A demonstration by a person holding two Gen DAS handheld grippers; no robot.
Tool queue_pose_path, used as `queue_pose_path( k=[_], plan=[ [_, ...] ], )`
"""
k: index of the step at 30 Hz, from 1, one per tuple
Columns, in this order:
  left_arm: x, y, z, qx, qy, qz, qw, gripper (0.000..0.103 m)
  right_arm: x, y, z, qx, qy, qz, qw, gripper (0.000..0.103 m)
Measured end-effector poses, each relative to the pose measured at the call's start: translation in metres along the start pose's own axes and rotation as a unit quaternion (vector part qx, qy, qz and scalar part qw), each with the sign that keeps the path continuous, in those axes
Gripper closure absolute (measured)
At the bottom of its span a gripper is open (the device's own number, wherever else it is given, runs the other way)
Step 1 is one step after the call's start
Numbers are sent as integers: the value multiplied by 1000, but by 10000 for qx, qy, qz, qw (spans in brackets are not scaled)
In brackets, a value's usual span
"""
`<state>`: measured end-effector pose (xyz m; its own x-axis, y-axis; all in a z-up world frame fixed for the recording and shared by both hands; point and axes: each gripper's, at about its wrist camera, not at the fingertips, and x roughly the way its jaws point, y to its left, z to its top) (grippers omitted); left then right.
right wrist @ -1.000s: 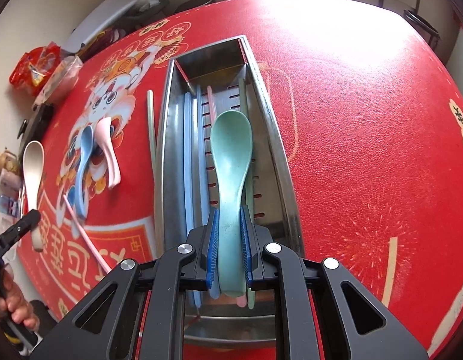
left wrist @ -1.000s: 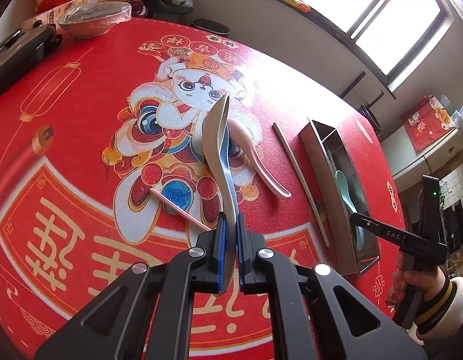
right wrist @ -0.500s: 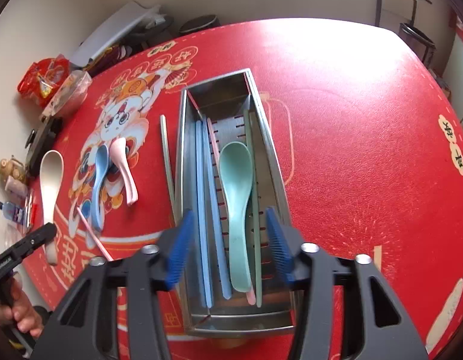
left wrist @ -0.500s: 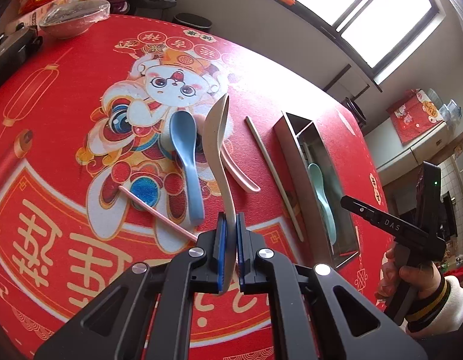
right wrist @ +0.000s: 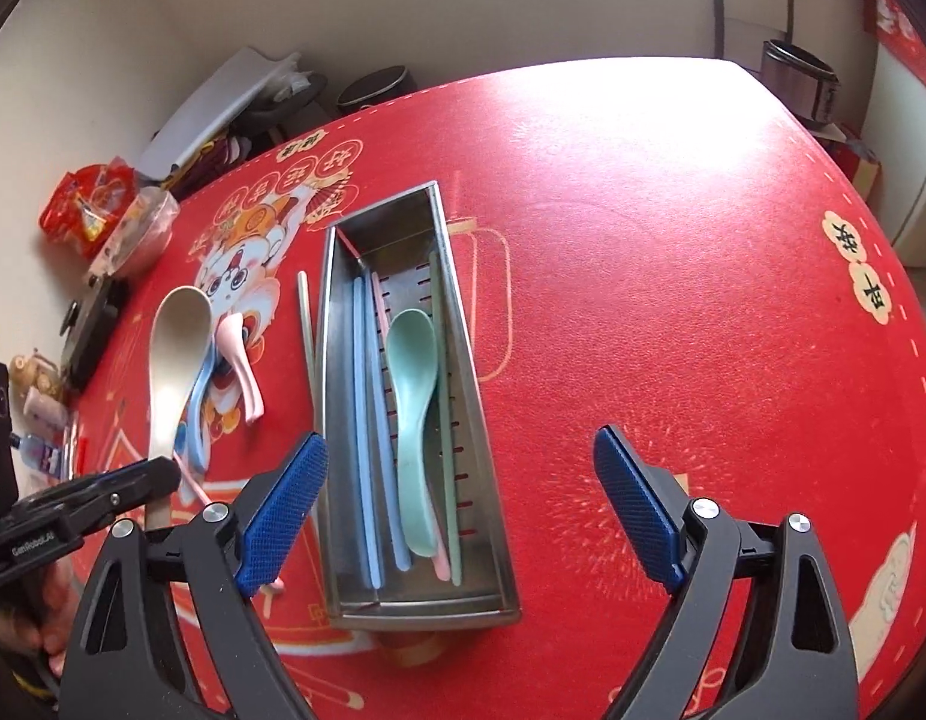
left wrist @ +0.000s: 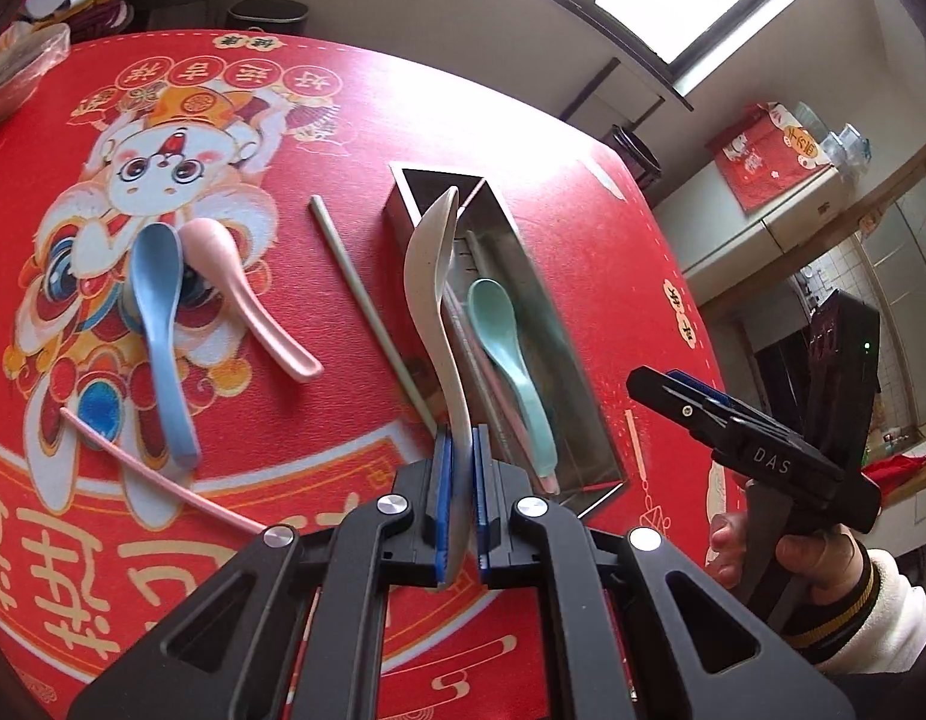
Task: Organize utensils
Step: 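Lower the teal spoon into the caddy and open the right gripper while the left carries the white spoon, then lower the white spoon into the caddy and open the left gripper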
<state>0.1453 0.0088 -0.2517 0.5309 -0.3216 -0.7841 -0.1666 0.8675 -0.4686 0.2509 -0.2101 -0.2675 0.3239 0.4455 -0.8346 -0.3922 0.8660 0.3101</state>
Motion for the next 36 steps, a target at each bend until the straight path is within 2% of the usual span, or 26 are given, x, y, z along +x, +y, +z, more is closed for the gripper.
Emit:
queue_pose_path(
  k=[7,16,26,34,36],
  plan=[
    [35,-30,17,-230,381,-286,9986,97,-2,-21,-1,118,55,114,9999,16],
    [80,-54,23,-507,703,-30,9962,97,-6,-48,1,152,98,108,9998,16],
    [98,-44,19,-1080,678,185,9917,97,-8,-64,2,103,167,62,9998,16],
    [105,-49,17,-1060,767,175,9913,95,-11,-64,1,45,198,93,9997,16],
    [105,-51,17,-984,746,216,9921,92,-11,-64,1,68,187,90,9998,16]
  ],
)
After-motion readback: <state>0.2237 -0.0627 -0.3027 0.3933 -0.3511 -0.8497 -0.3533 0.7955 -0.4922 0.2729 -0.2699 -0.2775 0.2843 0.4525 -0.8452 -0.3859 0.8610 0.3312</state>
